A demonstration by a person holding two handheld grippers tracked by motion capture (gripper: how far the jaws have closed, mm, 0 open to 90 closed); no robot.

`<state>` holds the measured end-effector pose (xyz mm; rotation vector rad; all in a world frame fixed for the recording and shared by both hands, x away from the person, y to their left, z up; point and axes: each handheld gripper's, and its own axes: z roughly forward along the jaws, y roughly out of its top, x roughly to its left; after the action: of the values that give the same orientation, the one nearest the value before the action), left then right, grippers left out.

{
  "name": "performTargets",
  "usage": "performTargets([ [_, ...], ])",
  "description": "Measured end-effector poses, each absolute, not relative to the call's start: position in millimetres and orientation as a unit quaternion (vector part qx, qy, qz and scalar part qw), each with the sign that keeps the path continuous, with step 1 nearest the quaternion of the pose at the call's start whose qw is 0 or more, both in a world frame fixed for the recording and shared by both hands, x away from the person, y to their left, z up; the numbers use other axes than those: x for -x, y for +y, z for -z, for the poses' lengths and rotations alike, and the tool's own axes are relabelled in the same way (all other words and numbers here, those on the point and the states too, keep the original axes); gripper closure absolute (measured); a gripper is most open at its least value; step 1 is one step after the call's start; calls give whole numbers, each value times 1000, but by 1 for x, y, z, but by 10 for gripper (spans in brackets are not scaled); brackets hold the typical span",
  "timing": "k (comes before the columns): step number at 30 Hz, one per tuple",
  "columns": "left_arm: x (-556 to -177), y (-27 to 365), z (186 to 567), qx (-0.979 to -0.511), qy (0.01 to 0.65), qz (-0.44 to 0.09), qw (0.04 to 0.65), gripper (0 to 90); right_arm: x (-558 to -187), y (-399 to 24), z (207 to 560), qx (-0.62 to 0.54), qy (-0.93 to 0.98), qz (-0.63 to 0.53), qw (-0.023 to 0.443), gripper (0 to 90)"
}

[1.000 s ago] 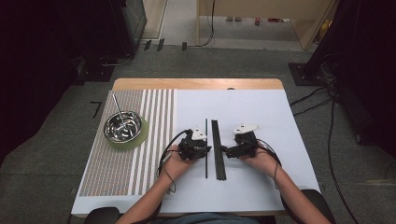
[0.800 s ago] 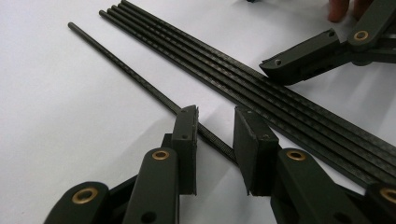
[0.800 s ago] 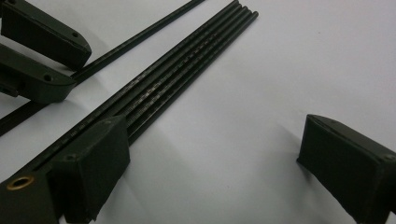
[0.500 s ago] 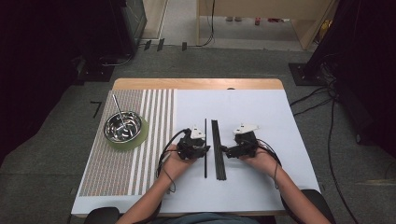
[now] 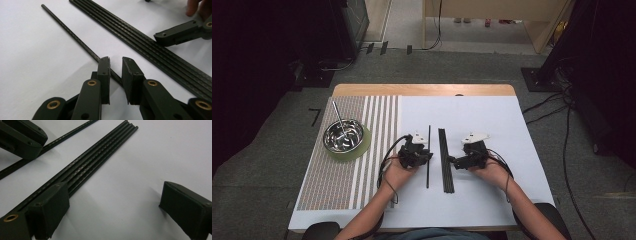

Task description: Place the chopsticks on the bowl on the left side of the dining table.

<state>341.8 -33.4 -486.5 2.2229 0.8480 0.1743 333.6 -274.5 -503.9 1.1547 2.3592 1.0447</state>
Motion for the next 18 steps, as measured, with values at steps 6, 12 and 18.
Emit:
performTargets([
  [6, -344, -30, 486, -867, 333, -71, 365, 786, -334, -274, 504, -403, 824, -365, 157, 81],
  [12, -347, -26, 484, -864, 341, -73, 362, 800, -334, -274, 504, -403, 824, -365, 157, 81],
  [18, -347, -25, 485, -861, 349, -72, 362, 784, -334, -274, 504, -404, 824, -365, 157, 81],
])
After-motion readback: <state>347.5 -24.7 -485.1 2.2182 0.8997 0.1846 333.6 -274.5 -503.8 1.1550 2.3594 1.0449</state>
